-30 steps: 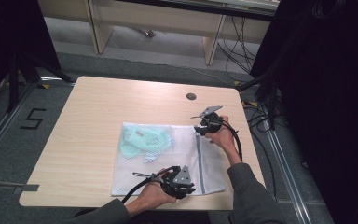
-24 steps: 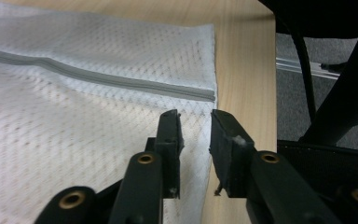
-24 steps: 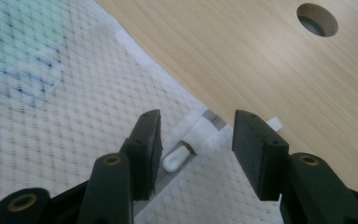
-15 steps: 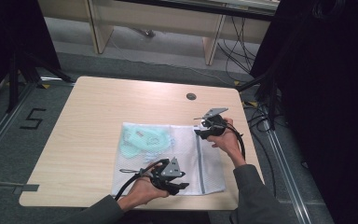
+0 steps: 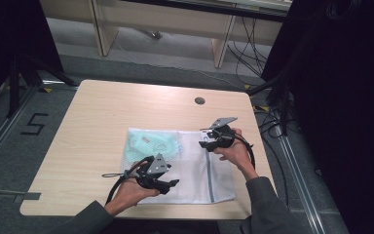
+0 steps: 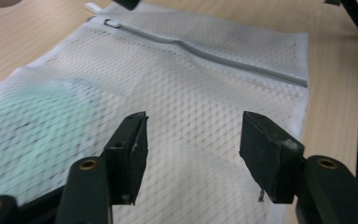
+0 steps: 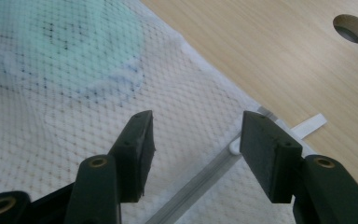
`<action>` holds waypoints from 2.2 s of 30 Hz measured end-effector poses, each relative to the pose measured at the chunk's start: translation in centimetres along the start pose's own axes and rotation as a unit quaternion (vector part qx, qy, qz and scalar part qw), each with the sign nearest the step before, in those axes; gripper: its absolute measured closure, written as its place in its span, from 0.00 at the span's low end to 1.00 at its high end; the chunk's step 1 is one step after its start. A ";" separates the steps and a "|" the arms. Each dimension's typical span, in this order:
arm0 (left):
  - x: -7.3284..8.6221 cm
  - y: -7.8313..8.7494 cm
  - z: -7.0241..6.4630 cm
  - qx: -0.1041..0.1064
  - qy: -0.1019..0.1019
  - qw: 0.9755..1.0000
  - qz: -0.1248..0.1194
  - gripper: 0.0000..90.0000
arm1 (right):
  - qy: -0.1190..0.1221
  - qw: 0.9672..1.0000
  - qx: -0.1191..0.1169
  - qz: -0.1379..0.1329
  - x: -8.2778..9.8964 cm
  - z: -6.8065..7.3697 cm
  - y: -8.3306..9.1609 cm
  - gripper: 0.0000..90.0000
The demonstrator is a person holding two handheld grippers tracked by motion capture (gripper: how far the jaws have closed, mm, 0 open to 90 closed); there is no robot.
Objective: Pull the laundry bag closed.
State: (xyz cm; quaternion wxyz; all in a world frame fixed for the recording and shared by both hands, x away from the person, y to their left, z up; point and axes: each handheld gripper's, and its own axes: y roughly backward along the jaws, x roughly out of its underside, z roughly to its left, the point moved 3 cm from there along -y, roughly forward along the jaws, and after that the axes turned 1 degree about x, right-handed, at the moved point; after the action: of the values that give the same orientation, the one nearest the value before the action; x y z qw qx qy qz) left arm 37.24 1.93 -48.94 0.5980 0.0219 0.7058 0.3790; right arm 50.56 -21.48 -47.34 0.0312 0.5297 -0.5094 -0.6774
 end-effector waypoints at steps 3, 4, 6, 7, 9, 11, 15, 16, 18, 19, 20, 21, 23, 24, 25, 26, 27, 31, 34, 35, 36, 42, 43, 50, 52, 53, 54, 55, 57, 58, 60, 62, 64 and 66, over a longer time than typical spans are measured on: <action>0.1 0.6 0.4 -0.008 0.018 1.000 -0.004 0.44 | -0.001 1.000 0.001 0.000 0.1 0.4 0.5 0.49; 0.1 1.0 0.7 -0.009 0.010 1.000 0.005 0.43 | -0.001 1.000 -0.002 -0.006 0.1 0.6 0.6 0.49; 0.3 1.5 1.0 -0.016 0.019 1.000 0.001 0.42 | 0.001 1.000 -0.009 0.004 0.3 0.8 1.0 0.48; 0.4 1.8 1.2 -0.015 0.016 1.000 0.006 0.41 | -0.003 1.000 -0.008 0.000 0.5 1.0 1.0 0.48; 0.6 2.3 1.5 -0.021 0.021 1.000 0.005 0.40 | 0.000 1.000 -0.007 -0.009 0.7 1.2 0.9 0.48; 0.9 2.6 1.8 -0.026 0.030 0.999 0.002 0.39 | 0.000 1.000 -0.003 -0.012 0.8 1.4 0.9 0.47; 1.4 3.2 2.0 -0.032 0.037 0.999 0.007 0.37 | -0.001 1.000 -0.007 -0.009 1.0 1.7 1.1 0.47; 1.5 3.3 2.2 -0.033 0.031 0.999 0.009 0.37 | 0.002 1.000 -0.006 -0.006 1.1 1.7 1.3 0.47; 1.6 3.6 2.3 -0.034 0.028 0.999 0.009 0.36 | 0.006 1.000 -0.010 -0.006 1.2 1.8 1.3 0.46; 1.8 3.8 2.3 -0.034 0.038 0.999 0.011 0.36 | 0.004 1.000 -0.012 -0.001 1.3 1.9 1.5 0.46; 1.8 3.9 2.3 -0.036 0.036 0.999 0.004 0.36 | -0.003 1.000 -0.010 0.000 1.4 2.0 1.5 0.46; 1.9 4.1 2.3 -0.040 0.041 0.998 0.005 0.36 | -0.002 1.000 -0.010 0.000 1.4 2.1 1.5 0.46; 2.0 4.6 2.5 -0.043 0.042 0.998 0.007 0.35 | -0.005 1.000 -0.012 0.014 1.6 2.1 1.9 0.45; 2.1 4.7 2.5 -0.042 0.046 0.998 -0.003 0.35 | 0.001 1.000 -0.015 -0.002 1.6 2.2 1.7 0.45; 2.2 5.0 2.7 -0.048 0.041 0.998 0.004 0.35 | -0.010 1.000 -0.014 0.004 1.7 2.5 1.8 0.45; 2.3 5.1 2.7 -0.046 0.048 0.998 0.003 0.35 | 0.001 1.000 -0.011 -0.004 1.7 2.3 1.8 0.45; 2.4 5.3 2.8 -0.051 0.046 0.998 0.005 0.34 | 0.006 1.000 -0.013 -0.006 1.8 2.3 1.8 0.45; 2.7 5.6 3.0 -0.053 0.047 0.998 0.002 0.34 | -0.003 1.000 -0.009 0.003 2.1 2.7 2.0 0.43; 2.8 5.7 2.9 -0.051 0.055 0.997 0.002 0.34 | 0.001 1.000 -0.011 0.002 2.2 2.9 2.3 0.43; 2.9 5.8 3.1 -0.052 0.047 0.997 0.009 0.33 | 0.008 1.000 -0.016 -0.002 2.3 2.9 2.3 0.43; 2.9 5.8 3.0 -0.053 0.053 0.997 0.007 0.33 | 0.010 1.000 -0.012 -0.003 2.3 2.9 2.3 0.43; 3.1 6.0 2.9 -0.053 0.054 0.997 0.003 0.33 | 0.004 1.000 -0.013 0.003 2.7 3.5 2.8 0.42; 3.1 6.1 2.9 -0.054 0.053 0.997 0.006 0.33 | 0.006 1.000 -0.024 0.010 2.8 3.6 3.0 0.42; 3.4 6.7 3.0 -0.056 0.058 0.997 0.010 0.32 | 0.007 0.999 -0.032 0.009 3.6 4.5 3.7 0.40; 3.5 7.0 3.0 -0.056 0.055 0.997 0.009 0.31 | 0.009 1.000 -0.030 0.000 3.9 4.7 3.7 0.40; 3.6 7.0 3.0 -0.055 0.052 0.997 0.008 0.31 | 0.007 0.999 -0.031 -0.004 4.1 4.9 3.8 0.40; 3.7 7.1 2.9 -0.058 0.059 0.997 0.006 0.31 | 0.004 0.999 -0.036 -0.001 4.3 5.1 3.9 0.39; 3.8 7.2 2.9 -0.059 0.054 0.997 0.009 0.31 | 0.004 0.999 -0.038 0.003 4.5 5.2 4.1 0.39; 4.0 7.4 2.8 -0.056 0.056 0.997 0.013 0.31 | 0.002 0.999 -0.038 0.002 5.0 5.6 4.2 0.38; 4.1 7.5 2.7 -0.053 0.056 0.997 0.016 0.31 | 0.001 0.999 -0.040 0.008 5.3 5.7 4.4 0.38; 4.2 7.6 2.6 -0.056 0.051 0.997 0.014 0.31 | 0.001 0.999 -0.038 0.005 5.7 6.0 4.6 0.37; 4.2 7.8 2.5 -0.055 0.050 0.997 0.014 0.30 | -0.004 0.999 -0.036 0.001 6.1 6.2 4.9 0.37; 4.3 7.8 2.4 -0.051 0.053 0.997 0.012 0.30 | -0.005 0.999 -0.033 0.007 6.5 6.3 5.4 0.36; 4.4 8.1 2.4 -0.056 0.046 0.997 0.017 0.30 | -0.005 1.000 -0.030 -0.005 6.8 6.4 5.5 0.35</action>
State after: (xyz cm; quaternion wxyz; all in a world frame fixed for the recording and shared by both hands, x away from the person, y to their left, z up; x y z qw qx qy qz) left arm 34.67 11.03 -48.06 0.5588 -0.0167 0.7099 0.4284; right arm 40.12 -23.85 -48.55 0.0409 0.5275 -0.4860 -0.6956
